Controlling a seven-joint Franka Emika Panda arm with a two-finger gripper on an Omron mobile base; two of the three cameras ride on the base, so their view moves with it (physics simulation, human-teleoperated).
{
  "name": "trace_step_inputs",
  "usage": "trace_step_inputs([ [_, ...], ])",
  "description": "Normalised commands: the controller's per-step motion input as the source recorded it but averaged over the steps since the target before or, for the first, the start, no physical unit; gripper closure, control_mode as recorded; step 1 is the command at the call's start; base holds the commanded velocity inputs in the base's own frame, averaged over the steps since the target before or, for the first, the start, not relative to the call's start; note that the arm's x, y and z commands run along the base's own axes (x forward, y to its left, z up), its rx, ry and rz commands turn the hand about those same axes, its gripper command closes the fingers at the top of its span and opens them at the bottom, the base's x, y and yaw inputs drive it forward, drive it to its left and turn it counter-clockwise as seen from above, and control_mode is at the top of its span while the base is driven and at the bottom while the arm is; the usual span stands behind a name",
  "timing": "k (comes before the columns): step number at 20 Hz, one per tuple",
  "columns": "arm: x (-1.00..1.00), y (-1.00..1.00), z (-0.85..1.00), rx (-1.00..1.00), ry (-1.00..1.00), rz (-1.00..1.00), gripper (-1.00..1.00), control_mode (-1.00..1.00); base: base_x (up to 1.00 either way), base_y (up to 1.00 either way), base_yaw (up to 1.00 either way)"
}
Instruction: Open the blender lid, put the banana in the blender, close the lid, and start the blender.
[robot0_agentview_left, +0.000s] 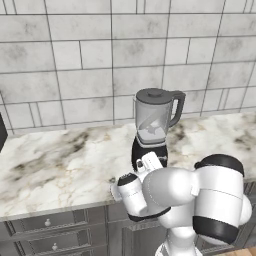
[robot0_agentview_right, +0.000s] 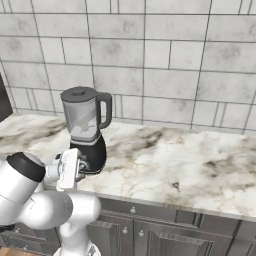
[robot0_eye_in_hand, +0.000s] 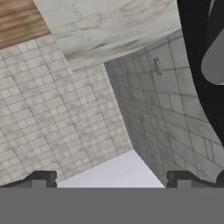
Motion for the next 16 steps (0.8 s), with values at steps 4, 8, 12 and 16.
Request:
trace_step_inputs([
  [4, 0.0, -0.79, -0.34, 0.0, 0.16, 0.0, -1.0, -1.0, 0.0, 0.0, 0.0],
  [8, -0.11, -0.88, -0.31, 0.01, 0.11, 0.0, -1.0, -1.0, 0.0, 0.0, 0.0],
  [12, -0.3, -0.92, -0.36, 0.03, 0.07, 0.0, -1.0, -1.0, 0.0, 0.0, 0.0],
  [16, -0.44, -0.93, -0.41, 0.05, 0.05, -0.01, -1.0, -1.0, 0.0, 0.0, 0.0],
])
